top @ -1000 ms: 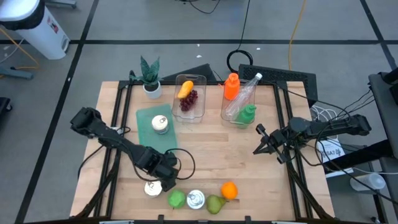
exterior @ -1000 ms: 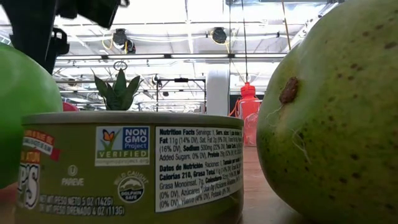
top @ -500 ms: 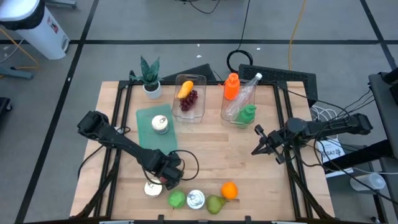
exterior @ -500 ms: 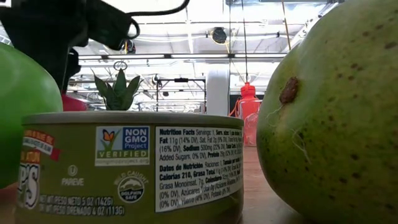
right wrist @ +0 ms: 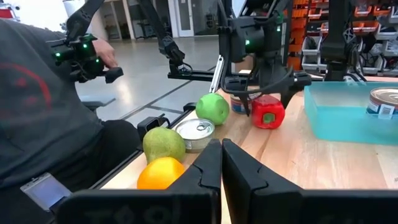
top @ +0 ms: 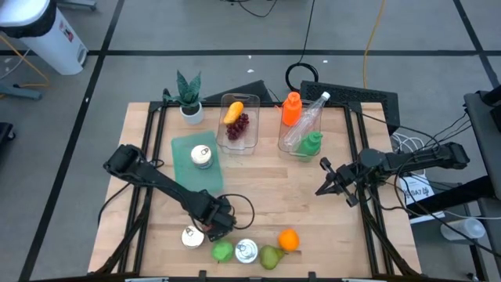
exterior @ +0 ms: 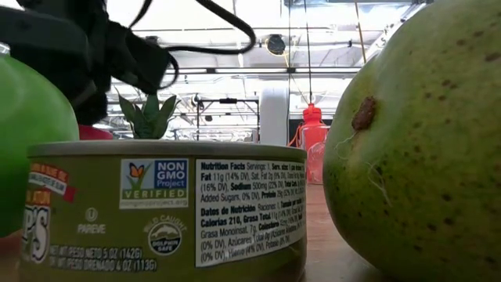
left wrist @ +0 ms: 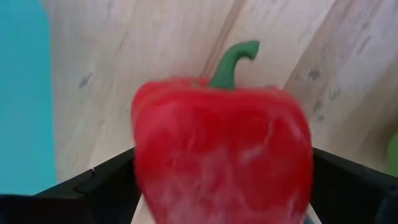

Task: Pick & Place Food Item
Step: Put the red chili pepper into the left transparent bin

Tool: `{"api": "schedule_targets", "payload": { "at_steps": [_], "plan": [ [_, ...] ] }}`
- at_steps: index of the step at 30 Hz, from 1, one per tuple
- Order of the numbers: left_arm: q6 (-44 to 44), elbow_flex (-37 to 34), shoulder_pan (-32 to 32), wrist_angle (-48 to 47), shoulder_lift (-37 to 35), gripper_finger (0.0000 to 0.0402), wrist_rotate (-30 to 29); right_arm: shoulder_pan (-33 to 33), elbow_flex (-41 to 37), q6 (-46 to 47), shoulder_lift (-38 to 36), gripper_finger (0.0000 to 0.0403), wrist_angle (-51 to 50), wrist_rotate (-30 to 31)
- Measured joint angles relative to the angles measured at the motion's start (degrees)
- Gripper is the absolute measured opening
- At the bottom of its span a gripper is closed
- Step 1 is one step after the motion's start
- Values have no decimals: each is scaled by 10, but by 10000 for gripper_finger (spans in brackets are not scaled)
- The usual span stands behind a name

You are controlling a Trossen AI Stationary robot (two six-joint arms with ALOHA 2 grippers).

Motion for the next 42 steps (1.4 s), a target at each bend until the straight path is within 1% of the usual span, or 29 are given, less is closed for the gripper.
{"api": "schedule_targets", "payload": {
  "at_steps": [4, 10, 13, 17, 22, 25, 29, 32, 34, 37, 40, 42],
  "plan": [
    [28, 0, 6, 15, 19, 392, 22, 0, 0, 0, 4, 2, 0, 0],
    [76, 0, 8, 14, 26, 387, 23, 0, 0, 0, 5, 2, 3, 0],
    [97, 0, 7, 13, 26, 352, 29, 0, 0, 0, 5, 2, 3, 0],
    [126, 0, 7, 13, 25, 275, 38, 0, 0, 0, 5, 2, 3, 0],
    [163, 0, 6, 13, 20, 274, 39, 0, 0, 0, 5, 2, 3, 0],
    [181, 1, 6, 10, 3, 274, 38, 0, 0, 0, 5, 2, 3, 0],
    [208, 2, 7, 4, -48, 274, 33, 0, 0, 0, 5, 2, 4, 0],
    [235, 2, 7, 4, -108, 274, 6, 0, 0, 0, 5, 2, 6, 0],
    [264, 2, 6, 6, -156, 274, -23, 0, 0, 0, 5, 2, 8, 0],
    [315, 2, 6, 20, -236, 274, -85, 0, 0, 0, 5, 2, 8, 0],
    [375, 2, 9, 54, -314, 274, -149, 0, 0, 0, 5, 2, 8, 0],
    [415, -12, 13, 84, -366, 274, -176, 0, 0, 0, 5, 2, 8, 0]
  ]
}}
